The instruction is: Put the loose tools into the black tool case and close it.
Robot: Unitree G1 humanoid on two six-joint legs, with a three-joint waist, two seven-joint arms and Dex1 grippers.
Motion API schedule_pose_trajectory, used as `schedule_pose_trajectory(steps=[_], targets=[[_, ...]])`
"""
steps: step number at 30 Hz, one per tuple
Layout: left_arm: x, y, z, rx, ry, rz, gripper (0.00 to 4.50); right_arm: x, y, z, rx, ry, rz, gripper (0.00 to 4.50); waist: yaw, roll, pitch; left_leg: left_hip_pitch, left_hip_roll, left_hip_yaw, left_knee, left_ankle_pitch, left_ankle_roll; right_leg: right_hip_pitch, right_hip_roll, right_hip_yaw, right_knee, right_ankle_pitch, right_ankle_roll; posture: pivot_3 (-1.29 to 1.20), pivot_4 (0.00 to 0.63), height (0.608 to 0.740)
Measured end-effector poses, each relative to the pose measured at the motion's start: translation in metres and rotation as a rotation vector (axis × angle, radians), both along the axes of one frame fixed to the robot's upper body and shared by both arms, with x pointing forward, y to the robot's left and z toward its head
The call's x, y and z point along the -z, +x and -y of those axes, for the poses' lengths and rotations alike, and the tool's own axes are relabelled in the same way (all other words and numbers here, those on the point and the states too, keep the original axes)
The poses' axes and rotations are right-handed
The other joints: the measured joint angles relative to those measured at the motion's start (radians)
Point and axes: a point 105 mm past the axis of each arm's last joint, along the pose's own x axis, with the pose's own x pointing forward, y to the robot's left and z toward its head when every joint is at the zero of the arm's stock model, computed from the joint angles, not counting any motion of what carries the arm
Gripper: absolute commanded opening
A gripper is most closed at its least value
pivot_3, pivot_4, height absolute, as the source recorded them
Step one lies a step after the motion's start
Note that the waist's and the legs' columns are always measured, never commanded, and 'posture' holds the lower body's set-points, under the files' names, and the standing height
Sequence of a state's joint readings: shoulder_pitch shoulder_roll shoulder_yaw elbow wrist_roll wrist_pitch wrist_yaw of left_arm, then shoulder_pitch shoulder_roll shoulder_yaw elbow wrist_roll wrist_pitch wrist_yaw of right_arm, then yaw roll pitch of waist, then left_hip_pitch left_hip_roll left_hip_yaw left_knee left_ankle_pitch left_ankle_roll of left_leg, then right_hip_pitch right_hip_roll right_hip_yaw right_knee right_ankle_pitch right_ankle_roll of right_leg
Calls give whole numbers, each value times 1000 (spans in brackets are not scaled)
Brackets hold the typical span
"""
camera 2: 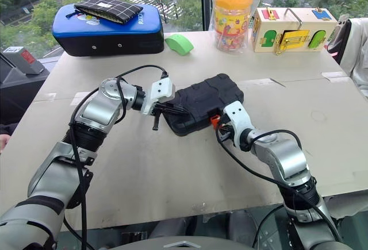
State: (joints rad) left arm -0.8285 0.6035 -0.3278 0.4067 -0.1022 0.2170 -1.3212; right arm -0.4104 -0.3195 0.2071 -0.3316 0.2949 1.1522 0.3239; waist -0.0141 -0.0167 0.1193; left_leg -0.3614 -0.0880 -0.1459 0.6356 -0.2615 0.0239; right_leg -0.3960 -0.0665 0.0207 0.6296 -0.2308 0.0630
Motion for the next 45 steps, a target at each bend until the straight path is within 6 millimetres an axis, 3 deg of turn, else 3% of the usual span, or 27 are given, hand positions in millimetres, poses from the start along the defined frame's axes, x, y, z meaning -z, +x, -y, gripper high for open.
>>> schedule_pose_trajectory(steps=[13,25,31,39,45], targets=[[3,-2,-1,-6,-9,13,0,-5,8,-10,-10,66,12,109,-2,0,0,0,0,0,0,-1,2,-1,0,1,2,0,0,0,150,740],[1,-7,4,-40,9,-1,0,-15,0,-7,19,210,-15,109,-2,1,0,0,0,0,0,-2,3,-2,1,1,2,0,0,0,150,740],[2,-9,9,-33,11,-10,0,-31,-9,-12,-22,243,49,109,2,1,-1,0,0,0,-1,-2,3,-1,1,0,1,0,0,0,150,740],[2,-9,8,-39,13,-13,0,6,-28,-3,-49,102,-41,109,1,1,-1,0,1,0,-1,-2,3,-1,1,1,0,0,0,0,150,740],[2,-9,8,-45,14,-8,0,13,-20,-7,-25,107,-39,109,1,1,-1,0,0,0,-1,-2,3,-1,1,1,0,0,0,0,150,740]])
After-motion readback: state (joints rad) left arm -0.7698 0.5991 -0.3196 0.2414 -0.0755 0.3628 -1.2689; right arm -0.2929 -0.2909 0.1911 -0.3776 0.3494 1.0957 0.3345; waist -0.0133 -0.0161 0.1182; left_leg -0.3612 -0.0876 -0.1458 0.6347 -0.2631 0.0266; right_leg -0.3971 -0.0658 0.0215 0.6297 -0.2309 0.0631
